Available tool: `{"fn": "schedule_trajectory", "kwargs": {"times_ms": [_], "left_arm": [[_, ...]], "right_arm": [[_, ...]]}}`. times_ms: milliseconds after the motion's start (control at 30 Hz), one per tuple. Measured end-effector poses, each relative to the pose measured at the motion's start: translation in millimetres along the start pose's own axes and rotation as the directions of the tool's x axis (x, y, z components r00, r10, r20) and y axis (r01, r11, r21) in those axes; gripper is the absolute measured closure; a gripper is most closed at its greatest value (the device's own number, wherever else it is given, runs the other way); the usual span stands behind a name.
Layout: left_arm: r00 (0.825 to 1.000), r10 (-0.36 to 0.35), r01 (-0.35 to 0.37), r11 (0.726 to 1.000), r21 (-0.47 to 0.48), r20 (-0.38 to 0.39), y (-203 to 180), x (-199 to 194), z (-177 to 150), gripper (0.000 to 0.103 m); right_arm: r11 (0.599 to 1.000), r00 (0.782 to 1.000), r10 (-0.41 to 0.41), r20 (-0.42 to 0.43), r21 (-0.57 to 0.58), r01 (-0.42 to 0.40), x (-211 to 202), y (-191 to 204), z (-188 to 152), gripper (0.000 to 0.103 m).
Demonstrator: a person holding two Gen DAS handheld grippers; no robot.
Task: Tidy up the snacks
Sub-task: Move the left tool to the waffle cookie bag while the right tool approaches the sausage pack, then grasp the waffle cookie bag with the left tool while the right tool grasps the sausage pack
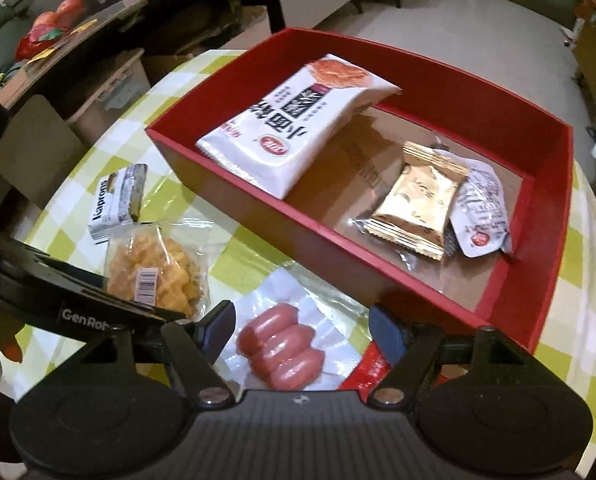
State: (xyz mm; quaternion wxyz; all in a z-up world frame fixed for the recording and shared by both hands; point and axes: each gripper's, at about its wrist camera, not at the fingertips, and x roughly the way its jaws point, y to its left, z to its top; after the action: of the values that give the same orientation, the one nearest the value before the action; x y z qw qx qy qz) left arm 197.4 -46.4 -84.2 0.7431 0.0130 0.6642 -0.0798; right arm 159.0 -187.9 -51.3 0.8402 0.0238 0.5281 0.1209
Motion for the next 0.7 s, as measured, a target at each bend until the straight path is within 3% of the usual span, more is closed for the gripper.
{"fn": "schedule_trajectory", "kwargs": {"times_ms": [233,700], "left_arm": [[1.0,-0.002,0.002,1.0,-0.007,-0.012,18.4,1.5,1.9,0.019],[1.0,0.008,-0.008,1.0,0.001,-0.025,25.2,5.0,5.4,0.018]], "right_arm": [[0.997,0.998,0.012,-0.062,0.071,-0.008,14.1,-1.8,-4.9,0.02],[0.996,0.992,-0.009,-0.128,-0.089,-0.003,19.1,30.0,-23.5,0.017]]}}
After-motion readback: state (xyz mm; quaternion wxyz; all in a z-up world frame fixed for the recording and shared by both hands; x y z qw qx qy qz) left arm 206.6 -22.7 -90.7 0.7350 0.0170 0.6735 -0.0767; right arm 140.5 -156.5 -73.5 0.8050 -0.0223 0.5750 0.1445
